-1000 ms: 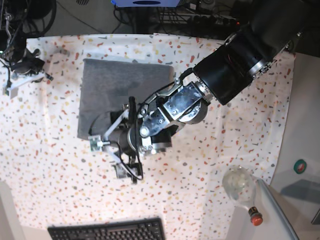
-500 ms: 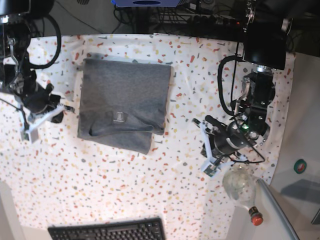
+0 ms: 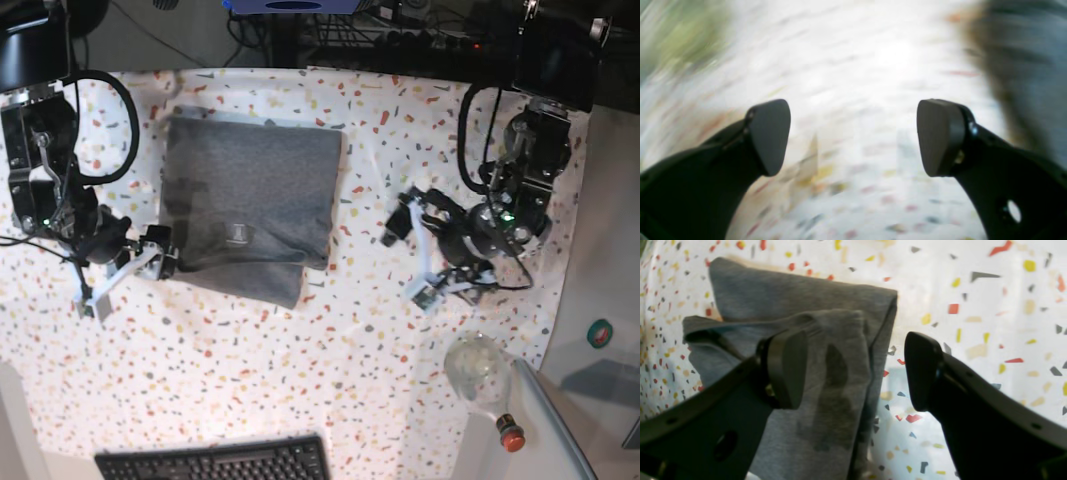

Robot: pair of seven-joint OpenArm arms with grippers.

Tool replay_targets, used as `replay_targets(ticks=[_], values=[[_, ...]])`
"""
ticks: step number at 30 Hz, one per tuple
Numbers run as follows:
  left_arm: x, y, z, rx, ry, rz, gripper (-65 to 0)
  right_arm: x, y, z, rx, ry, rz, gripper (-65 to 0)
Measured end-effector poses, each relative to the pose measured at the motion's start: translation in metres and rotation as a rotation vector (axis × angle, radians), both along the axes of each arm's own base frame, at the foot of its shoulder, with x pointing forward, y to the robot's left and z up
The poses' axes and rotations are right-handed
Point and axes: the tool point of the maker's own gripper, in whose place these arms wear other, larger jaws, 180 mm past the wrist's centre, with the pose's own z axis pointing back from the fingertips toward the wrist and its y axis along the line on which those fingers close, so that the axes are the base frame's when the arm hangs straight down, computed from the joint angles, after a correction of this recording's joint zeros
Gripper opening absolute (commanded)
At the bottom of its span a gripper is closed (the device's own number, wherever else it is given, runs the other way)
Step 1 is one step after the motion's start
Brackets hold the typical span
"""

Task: Layout the t-shirt on the table in an organized manner, then fold the t-shirt properly
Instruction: 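Grasp the folded shirt's edge with the left gripper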

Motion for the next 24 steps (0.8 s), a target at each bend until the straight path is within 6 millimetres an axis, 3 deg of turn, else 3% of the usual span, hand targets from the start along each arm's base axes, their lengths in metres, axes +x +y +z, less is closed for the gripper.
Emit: replay_targets(ticks=[4, 7, 14, 19, 24], values=[[0.005, -0.063, -0.006, -0.034, 0.044, -0.109, -8.7, 0.004, -0.002, 0.004, -0.004, -0.005, 0.003, -23.3], [0.009, -0.089, -0.011, -0.023, 0.07, -0.16, -8.7, 0.005, -0.016, 0.005, -0.045, -0.011, 0.001, -23.3], [0.003, -0.11, -0.038, 0.018, 0.162, -0.223, -8.7, 0.001, -0.012, 0.002, -0.026, 0.006, 0.0, -23.4], [0.013, -0.125, -0.029, -0.002, 0.145, -0.229, -8.9, 0.001, -0.012, 0.002, -0.028, 0.002, -0.001, -23.6], [0.023, -0.124, -0.024, 0.01, 0.131, -0.227, -8.9, 0.001, -0.012, 0.002, -0.028, 0.002, -0.001, -23.7]])
